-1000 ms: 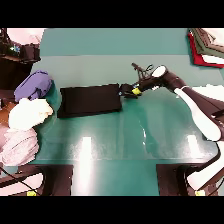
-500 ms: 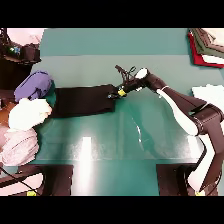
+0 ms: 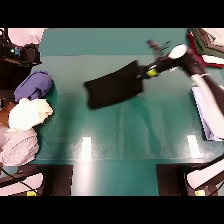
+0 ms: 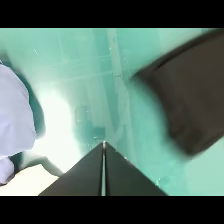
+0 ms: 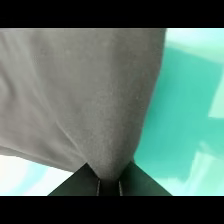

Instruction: Fold the shirts.

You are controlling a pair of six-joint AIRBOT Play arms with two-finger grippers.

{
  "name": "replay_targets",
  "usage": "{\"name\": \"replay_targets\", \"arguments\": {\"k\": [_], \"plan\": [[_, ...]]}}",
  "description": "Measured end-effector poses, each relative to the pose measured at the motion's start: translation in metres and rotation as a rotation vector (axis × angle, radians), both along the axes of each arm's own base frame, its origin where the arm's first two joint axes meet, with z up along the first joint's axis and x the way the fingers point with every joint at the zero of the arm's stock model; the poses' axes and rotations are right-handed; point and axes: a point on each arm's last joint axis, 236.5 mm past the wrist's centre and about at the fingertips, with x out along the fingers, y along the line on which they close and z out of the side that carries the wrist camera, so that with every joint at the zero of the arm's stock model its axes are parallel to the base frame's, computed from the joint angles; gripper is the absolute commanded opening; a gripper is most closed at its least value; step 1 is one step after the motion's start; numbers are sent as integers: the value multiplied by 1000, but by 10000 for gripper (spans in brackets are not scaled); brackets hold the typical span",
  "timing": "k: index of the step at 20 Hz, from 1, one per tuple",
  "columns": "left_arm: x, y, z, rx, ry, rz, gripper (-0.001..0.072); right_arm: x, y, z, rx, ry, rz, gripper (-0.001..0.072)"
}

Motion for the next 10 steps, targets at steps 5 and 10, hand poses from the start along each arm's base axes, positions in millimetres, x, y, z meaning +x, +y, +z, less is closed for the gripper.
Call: {"name": "replay_targets", "arguments": {"k": [5, 10], "plan": [[-2, -2, -1, -9, 9, -4, 24, -1, -187, 55, -128, -56, -353, 15], [-3, -9, 0, -35, 15, -12, 24, -53, -338, 91, -191, -59, -689, 15]]}}
